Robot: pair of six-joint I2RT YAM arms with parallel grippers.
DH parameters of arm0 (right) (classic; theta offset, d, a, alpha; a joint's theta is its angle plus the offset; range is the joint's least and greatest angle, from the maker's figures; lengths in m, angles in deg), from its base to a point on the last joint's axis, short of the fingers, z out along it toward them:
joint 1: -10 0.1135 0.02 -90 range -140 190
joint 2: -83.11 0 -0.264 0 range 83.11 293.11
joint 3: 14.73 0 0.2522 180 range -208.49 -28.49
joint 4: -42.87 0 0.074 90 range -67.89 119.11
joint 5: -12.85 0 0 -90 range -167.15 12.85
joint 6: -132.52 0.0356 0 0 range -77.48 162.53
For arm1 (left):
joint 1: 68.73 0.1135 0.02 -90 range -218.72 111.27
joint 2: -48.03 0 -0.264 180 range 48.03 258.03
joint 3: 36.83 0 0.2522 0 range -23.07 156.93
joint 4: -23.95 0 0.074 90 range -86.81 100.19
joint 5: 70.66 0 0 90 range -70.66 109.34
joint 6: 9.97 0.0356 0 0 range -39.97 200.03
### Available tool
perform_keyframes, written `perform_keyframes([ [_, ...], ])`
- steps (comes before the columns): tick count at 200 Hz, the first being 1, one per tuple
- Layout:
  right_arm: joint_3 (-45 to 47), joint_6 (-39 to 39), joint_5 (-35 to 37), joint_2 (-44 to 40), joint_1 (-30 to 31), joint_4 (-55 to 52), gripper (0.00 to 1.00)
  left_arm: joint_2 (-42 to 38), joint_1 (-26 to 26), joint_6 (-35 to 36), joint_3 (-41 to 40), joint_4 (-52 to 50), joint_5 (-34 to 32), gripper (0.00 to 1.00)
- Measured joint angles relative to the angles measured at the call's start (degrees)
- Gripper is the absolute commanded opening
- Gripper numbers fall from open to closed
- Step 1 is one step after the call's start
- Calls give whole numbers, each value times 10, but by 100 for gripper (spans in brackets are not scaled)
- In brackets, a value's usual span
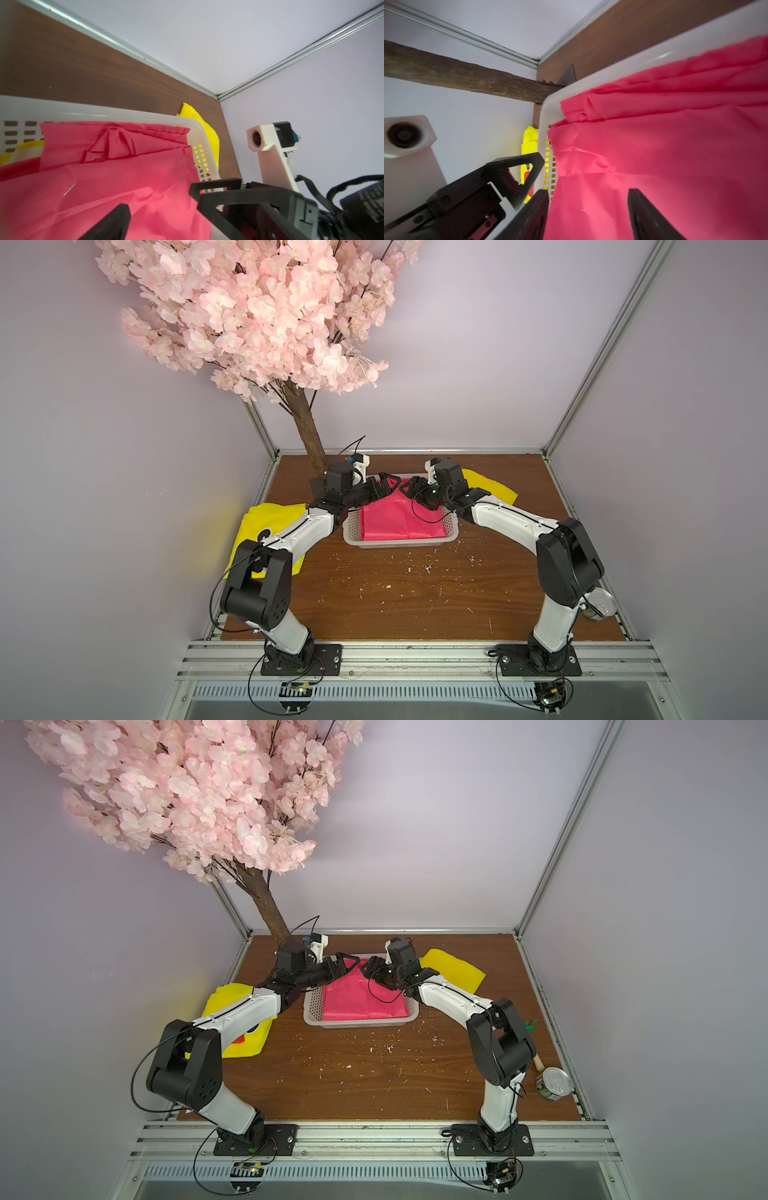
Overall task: Put the folded raincoat in the basket
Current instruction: Place the raincoat in the basket.
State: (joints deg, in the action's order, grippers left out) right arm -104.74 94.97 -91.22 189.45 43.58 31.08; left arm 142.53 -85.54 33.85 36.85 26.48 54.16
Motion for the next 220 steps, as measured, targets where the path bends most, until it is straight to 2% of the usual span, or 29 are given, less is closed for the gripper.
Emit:
perform_keyframes([
  [43,48,1,-7,25,-23,4,67,60,-8,-26,-32,63,7,99],
  [107,46,-2,-22,26,-29,9,66,77,-7,-33,-70,109,3,99],
  [134,43,-6,-40,18,-29,7,66,49,-7,-20,-52,64,-3,99],
  [182,40,-17,-50,-40,-21,-7,66,-63,-14,9,-10,-2,-8,99],
  [200,40,-18,-53,-60,-13,-6,66,-94,-26,11,-23,-4,-11,99],
  [220,47,-19,-53,-73,-6,-1,66,-123,-40,6,-76,3,-11,99],
])
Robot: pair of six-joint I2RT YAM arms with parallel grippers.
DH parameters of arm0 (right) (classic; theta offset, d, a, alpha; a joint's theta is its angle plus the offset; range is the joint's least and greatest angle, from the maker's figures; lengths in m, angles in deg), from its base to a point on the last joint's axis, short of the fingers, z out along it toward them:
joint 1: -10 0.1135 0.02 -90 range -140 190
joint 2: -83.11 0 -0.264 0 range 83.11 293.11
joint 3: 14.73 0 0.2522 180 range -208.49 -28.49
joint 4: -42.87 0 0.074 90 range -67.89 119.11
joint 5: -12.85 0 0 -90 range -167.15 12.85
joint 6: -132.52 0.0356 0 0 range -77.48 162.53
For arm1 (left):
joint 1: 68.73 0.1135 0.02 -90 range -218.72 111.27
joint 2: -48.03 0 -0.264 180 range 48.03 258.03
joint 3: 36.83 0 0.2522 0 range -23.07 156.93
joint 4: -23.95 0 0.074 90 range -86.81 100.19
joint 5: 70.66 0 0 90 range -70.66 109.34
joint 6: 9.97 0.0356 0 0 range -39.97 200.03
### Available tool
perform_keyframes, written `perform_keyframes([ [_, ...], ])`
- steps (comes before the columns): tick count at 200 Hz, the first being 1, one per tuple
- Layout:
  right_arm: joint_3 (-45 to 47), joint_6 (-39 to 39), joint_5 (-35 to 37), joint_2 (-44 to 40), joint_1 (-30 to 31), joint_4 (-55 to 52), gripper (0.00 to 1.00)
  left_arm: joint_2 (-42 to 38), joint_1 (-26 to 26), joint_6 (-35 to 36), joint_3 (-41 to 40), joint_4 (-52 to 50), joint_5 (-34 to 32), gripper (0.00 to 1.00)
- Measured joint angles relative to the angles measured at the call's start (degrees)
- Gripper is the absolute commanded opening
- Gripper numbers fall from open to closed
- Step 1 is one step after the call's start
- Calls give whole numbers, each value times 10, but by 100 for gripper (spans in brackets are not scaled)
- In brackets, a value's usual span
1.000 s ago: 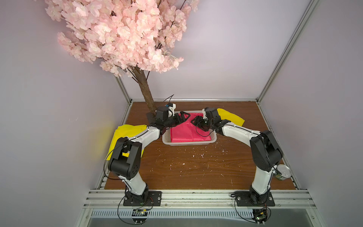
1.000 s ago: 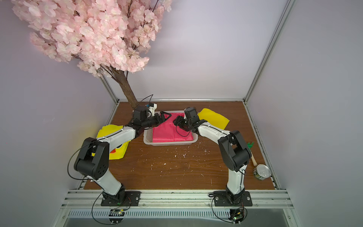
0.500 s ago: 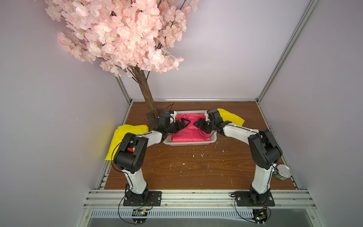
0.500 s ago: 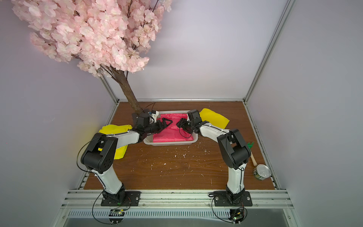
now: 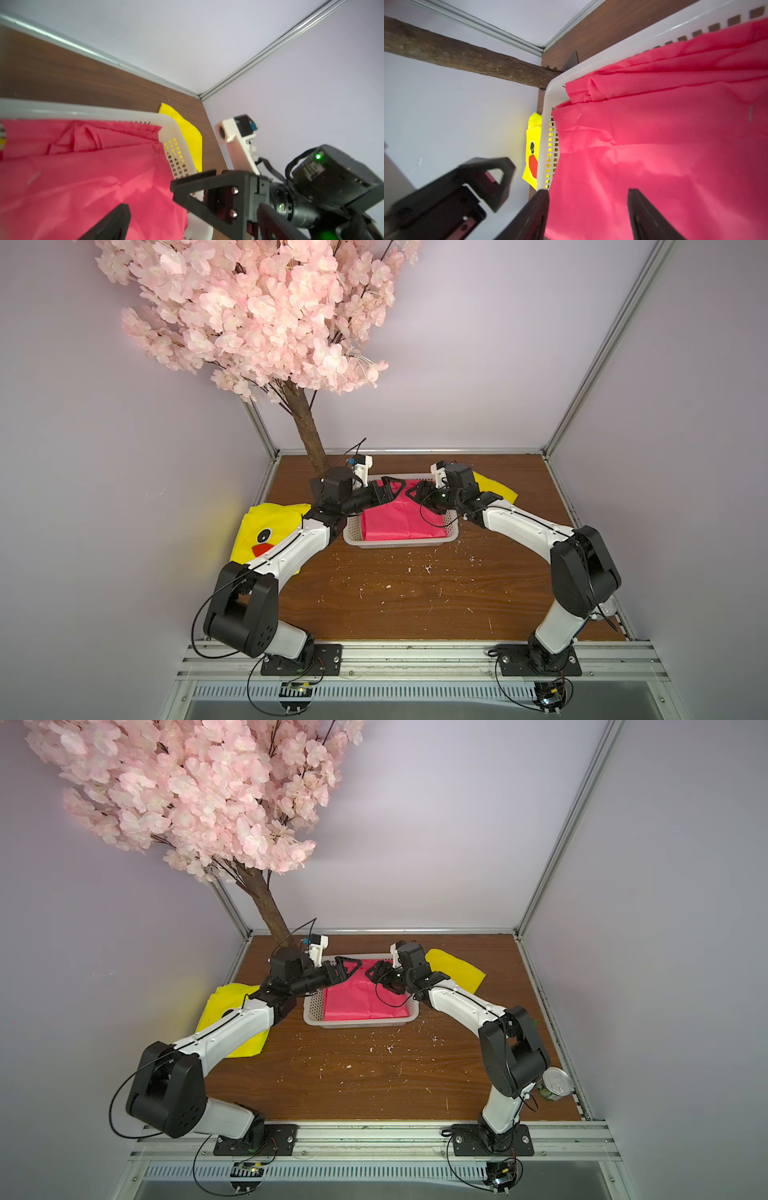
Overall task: Put the folded raincoat in the basket
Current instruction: Place the raincoat in the basket.
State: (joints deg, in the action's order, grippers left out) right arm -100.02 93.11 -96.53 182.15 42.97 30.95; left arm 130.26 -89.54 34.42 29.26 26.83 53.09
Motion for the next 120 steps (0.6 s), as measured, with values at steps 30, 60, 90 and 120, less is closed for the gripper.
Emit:
perform_keyframes([
  [30,37,0,0,0,6,4,66,-22,-9,-12,-92,2,-1,99],
  [60,60,0,0,18,7,3,66,-26,-9,-15,-144,16,-6,99],
  [90,60,0,0,42,7,9,66,-24,-9,-14,-171,40,-15,99],
  [120,59,0,0,43,7,13,66,-22,-9,-12,-175,57,-21,99],
])
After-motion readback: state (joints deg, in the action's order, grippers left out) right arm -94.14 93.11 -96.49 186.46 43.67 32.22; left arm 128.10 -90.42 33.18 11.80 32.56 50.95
